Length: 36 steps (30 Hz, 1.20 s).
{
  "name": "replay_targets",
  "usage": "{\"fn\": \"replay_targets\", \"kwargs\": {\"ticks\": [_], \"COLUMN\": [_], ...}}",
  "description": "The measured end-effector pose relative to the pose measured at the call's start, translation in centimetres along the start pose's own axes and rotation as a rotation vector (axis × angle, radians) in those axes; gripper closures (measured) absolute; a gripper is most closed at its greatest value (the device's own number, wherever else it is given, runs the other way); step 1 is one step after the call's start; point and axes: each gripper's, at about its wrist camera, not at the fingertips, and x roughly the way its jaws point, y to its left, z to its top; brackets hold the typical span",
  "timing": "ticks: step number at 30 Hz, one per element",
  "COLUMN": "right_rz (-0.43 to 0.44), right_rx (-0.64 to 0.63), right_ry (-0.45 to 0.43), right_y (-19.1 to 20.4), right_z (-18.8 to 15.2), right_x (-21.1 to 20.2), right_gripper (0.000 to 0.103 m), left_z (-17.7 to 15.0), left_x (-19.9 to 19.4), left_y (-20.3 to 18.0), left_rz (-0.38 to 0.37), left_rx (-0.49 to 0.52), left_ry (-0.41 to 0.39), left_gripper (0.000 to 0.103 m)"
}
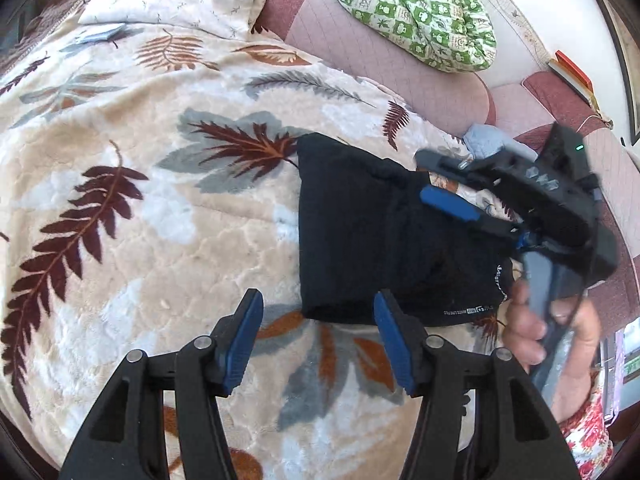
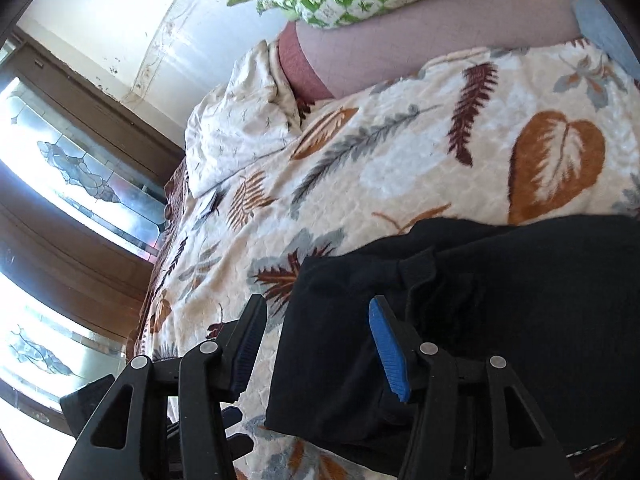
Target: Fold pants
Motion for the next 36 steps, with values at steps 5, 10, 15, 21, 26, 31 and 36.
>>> {"fn": "replay_targets", "kwargs": {"ticks": [5,10,15,21,26,31,36], "right_rz": [-0.064,-0.061,-0.176,-0.416,-0.406,-0.295,-0.294], "right_rx": [0.171,0.315,0.1,-0.132,-0.119,-0.015,0.142], "right_ry": [-0.062,-0.117,-0.179,-0.127,-0.127,-0.227,-0.326], "right_y": [-6.3,-9.9,-4.6,-1.4,-4.1,-4.9,-9.2], "right_z": [-1.6,-2.3,-1.3,-4.6,-6.1,-6.6,-10.6], "right_x": [-0.7,-3.3,-4.8,-1.9,-2.0,-6.9,-12.5], "right_gripper": [0.046,0.045,0.043,0.043,0.036,0.036,0.036], "left_z": [-0.1,-0.4,-0.6,-0.8,-1.3,-1.4,-0.2], "left_x": [-0.2,0.3,0.5,0.3,0.9,0.8,0.8], "left_y": [1.1,1.5,0.9,1.0,0.9,0.5,-0.9], "left_rz": [0.009,0.012,0.021,0.057,0.095,0.12,0.092], "left_rx": [-0.016,-0.037,-0.021,-0.008,0.004,0.037,0.075], "left_ry": [-0.005,0.01,0.01,0.006,0.028,0.025,0.028], "left_gripper": [0.046,0.046,0.046,0.046,0.045,0.045,0.045]}}
